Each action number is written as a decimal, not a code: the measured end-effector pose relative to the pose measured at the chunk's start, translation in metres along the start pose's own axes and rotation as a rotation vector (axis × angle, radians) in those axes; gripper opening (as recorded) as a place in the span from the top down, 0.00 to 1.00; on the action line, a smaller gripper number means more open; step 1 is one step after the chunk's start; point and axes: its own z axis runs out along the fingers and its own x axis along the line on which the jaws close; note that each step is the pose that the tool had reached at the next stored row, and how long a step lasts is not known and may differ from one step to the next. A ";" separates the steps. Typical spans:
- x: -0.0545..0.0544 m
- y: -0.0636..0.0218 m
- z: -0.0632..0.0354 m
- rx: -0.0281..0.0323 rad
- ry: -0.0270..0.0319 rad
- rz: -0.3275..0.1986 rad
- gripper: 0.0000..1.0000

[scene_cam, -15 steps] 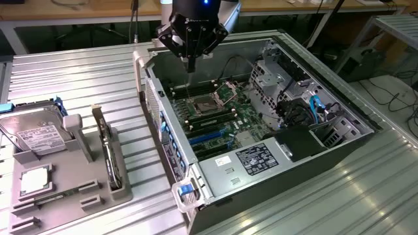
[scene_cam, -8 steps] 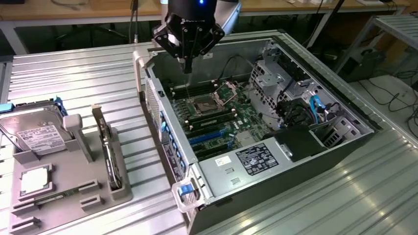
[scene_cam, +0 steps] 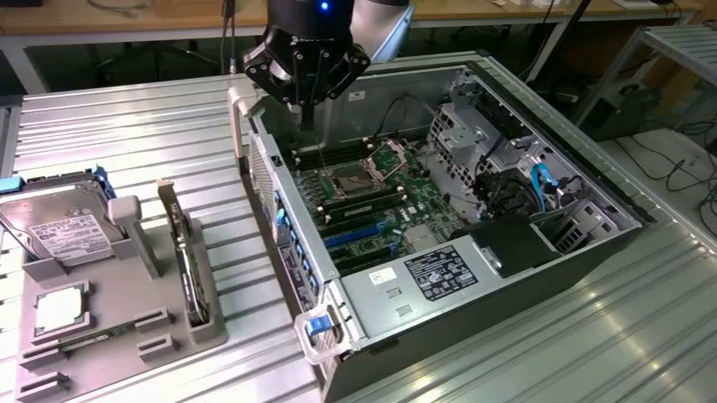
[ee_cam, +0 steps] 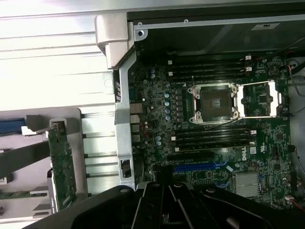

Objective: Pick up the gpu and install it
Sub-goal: 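Reach for the gpu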

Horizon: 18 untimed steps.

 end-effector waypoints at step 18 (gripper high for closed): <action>0.025 -0.0070 -0.0009 -0.0001 0.0000 0.000 0.89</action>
